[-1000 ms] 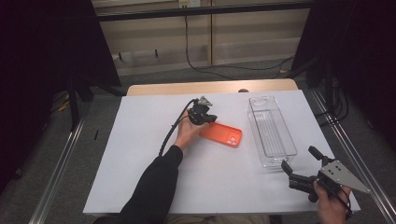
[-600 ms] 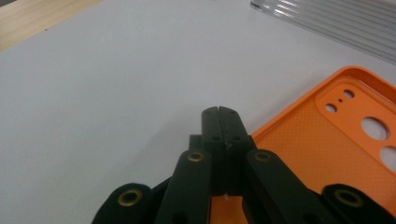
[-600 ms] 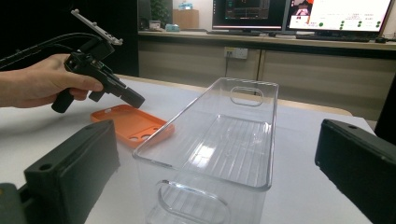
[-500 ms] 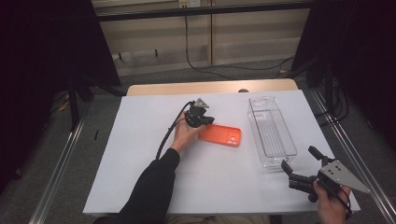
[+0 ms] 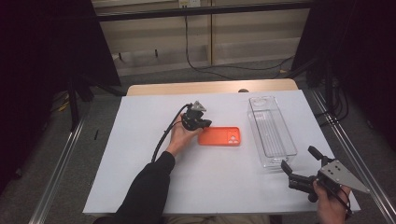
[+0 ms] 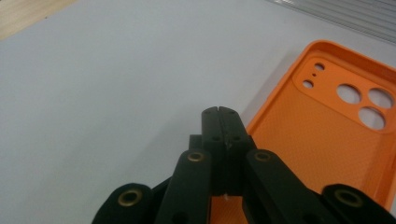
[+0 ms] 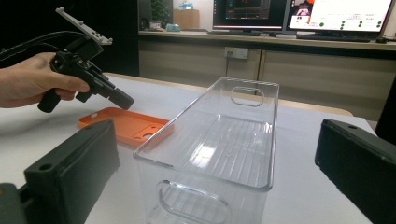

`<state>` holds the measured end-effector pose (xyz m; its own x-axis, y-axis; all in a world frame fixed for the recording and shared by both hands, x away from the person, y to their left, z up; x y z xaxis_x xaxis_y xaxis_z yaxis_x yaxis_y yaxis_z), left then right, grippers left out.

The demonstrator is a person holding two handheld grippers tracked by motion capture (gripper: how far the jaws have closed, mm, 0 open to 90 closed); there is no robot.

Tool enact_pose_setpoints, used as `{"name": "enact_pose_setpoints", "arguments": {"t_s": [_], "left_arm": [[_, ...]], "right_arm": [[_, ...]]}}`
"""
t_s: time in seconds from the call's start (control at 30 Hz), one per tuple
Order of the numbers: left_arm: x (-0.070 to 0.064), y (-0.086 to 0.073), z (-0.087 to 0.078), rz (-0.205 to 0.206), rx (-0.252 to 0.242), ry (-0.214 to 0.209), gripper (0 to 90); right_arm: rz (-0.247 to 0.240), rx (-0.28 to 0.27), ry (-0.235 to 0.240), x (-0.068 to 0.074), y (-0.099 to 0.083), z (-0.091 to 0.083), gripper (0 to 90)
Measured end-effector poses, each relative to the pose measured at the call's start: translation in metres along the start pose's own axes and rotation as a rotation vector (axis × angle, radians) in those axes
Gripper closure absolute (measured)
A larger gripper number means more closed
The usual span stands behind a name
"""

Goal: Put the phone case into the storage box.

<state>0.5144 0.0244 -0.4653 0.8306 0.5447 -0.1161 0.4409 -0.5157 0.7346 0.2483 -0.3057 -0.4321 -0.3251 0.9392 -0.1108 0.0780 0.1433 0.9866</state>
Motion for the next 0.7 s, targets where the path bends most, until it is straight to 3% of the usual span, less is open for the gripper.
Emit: {"name": "enact_pose_setpoints", "arguments": {"t_s": [0.33, 0.7], "left_arm": [[-0.004, -0.005, -0.007, 0.01, 0.016, -0.006, 90.0], [-0.007, -0.014, -0.017, -0.011, 0.011, -0.037, 90.0]], "right_arm": [[0.0, 0.002, -0.003, 0.0, 0.0, 0.0, 0.0], [0.003, -0.002, 0.003, 0.001, 0.0, 0.001, 0.0]]}}
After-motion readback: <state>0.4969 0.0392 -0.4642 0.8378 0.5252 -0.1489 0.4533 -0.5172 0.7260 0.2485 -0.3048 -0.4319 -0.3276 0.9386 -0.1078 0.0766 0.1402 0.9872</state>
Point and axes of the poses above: each handheld gripper's, and its own axes: z roughly forward along the jaws, y roughly out of its top, x roughly to its left, the point moved 2 cm from there along z, roughly forward along the jaws, and after that the axes turned 6 degrees about -z, right-handed, at the moved point
